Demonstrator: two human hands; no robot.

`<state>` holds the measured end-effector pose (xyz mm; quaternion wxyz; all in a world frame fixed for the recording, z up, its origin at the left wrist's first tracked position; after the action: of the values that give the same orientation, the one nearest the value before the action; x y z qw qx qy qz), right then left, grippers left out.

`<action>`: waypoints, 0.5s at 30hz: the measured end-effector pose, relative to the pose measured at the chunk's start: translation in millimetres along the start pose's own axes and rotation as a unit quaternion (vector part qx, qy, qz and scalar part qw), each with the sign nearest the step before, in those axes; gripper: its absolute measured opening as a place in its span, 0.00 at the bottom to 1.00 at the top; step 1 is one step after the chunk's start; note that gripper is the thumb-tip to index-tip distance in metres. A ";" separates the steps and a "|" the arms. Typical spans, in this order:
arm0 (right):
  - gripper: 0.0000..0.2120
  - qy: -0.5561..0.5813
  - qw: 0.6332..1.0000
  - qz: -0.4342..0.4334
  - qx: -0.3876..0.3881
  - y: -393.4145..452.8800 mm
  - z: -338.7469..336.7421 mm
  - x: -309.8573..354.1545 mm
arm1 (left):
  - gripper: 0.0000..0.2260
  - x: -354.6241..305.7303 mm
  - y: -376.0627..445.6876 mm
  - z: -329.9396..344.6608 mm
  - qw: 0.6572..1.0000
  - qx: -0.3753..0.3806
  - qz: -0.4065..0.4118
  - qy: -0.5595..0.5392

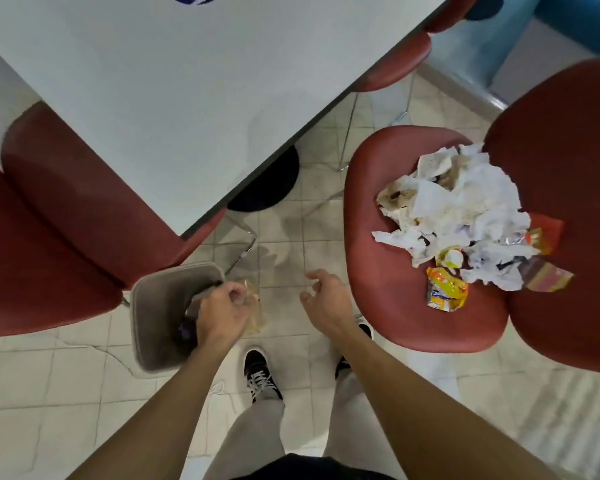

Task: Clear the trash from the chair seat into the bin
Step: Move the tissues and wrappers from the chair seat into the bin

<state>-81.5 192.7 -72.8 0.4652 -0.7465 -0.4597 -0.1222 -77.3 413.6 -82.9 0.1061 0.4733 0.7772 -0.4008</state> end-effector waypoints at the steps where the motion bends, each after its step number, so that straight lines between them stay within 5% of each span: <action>1: 0.18 0.005 1.000 0.010 -0.010 1.5 -15.7 -13.0 | 0.05 -13.3 0.2 14.6 1.000 0.013 0.005 0.010; 15: 0.21 0.004 0.985 0.114 -0.130 40.6 -189.5 -180.9 | 0.09 -190.2 -2.6 211.1 0.974 0.131 0.144 0.117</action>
<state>-101.6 -69.6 -104.9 0.3767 -0.8479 -0.3498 -0.1298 -24.0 136.5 -116.5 0.0083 0.6336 0.6489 -0.4212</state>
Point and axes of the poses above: each hand's wrist, its own y-axis towards the middle knuckle, its own z-axis out of the palm, x = y × z, the point moved 8 cm from there along y, towards the middle knuckle, and after that the axes turned 3 degrees about x, right-handed, at the moved point
